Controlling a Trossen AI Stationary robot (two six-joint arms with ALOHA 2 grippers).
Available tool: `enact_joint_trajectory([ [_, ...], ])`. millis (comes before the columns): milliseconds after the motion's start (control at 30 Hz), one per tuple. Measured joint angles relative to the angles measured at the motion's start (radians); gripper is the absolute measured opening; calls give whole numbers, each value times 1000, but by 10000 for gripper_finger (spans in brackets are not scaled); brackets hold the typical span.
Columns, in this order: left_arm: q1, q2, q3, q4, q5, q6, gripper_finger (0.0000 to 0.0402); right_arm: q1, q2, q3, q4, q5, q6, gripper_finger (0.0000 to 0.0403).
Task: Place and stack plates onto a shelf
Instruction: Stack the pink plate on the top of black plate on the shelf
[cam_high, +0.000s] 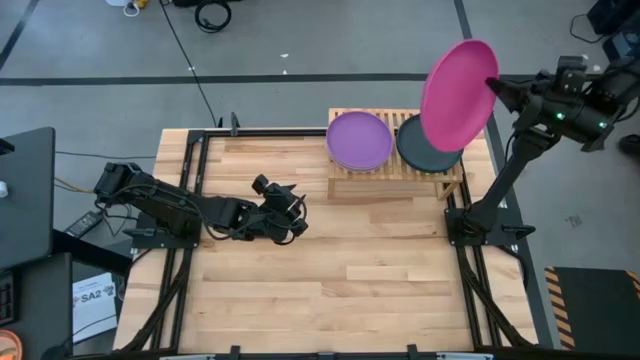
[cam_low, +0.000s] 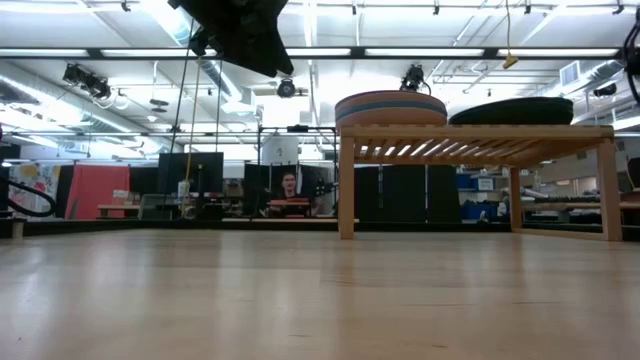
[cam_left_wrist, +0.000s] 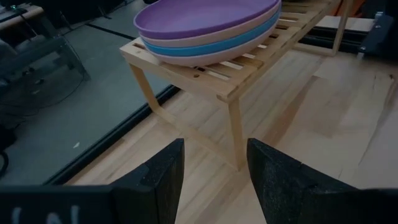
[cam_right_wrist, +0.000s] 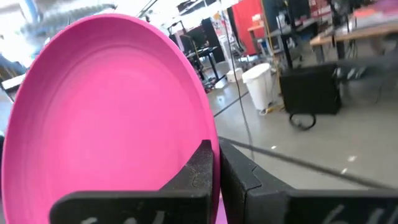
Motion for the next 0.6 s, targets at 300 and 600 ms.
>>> enact_joint_trajectory([
  [300, 0, 0, 0, 0, 0, 0, 181, 73, -43, -67, -3, 0, 68, 16],
  [600, 0, 0, 0, 0, 0, 0, 181, 133, 47, -66, -3, -1, 9, 16],
])
